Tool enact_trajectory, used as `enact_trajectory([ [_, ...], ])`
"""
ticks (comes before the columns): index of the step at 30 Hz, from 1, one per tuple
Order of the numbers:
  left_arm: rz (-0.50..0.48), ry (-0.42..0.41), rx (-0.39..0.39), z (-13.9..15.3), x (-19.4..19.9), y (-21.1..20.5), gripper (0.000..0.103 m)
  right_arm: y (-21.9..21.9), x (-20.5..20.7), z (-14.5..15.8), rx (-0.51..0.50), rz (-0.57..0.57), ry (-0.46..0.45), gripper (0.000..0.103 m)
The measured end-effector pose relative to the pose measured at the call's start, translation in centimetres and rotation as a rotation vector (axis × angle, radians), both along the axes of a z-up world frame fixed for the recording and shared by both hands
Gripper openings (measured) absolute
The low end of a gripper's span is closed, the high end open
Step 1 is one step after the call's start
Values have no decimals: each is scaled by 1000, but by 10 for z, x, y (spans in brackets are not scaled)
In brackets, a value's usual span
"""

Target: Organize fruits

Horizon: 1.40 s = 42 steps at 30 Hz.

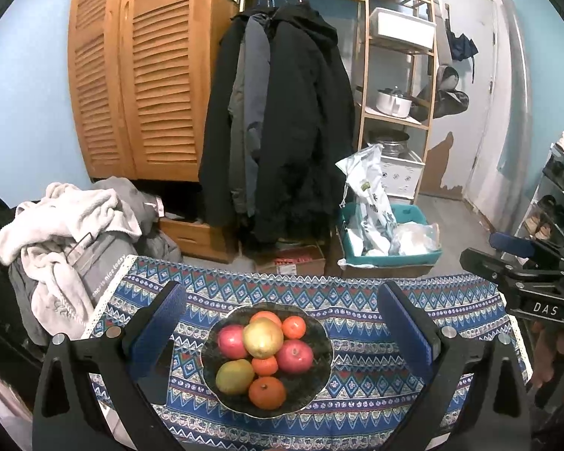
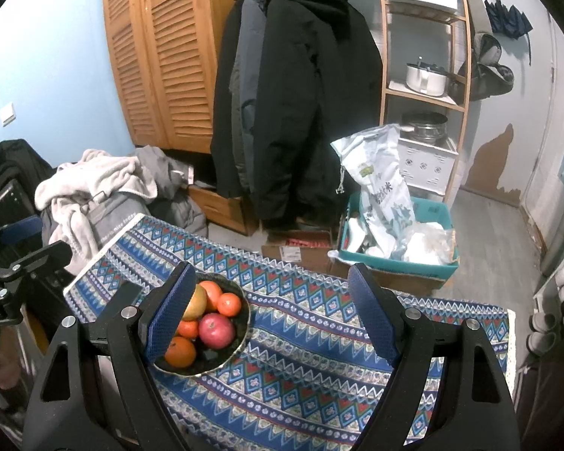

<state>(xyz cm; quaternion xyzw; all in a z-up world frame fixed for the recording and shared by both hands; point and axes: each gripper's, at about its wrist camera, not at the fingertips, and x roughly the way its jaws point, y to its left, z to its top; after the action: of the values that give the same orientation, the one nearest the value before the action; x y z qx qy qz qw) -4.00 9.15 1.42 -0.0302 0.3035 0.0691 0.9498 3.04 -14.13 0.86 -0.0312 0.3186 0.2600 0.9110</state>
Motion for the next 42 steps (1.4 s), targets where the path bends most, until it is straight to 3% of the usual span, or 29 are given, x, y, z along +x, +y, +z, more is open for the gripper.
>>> enact_trajectory([
  [23, 19, 0, 38, 0, -4, -9, 102, -2, -2, -3, -3, 2, 3, 82],
  [42, 14, 4, 26, -2, -4, -5, 102, -2, -2, -4, -6, 5, 5, 82],
])
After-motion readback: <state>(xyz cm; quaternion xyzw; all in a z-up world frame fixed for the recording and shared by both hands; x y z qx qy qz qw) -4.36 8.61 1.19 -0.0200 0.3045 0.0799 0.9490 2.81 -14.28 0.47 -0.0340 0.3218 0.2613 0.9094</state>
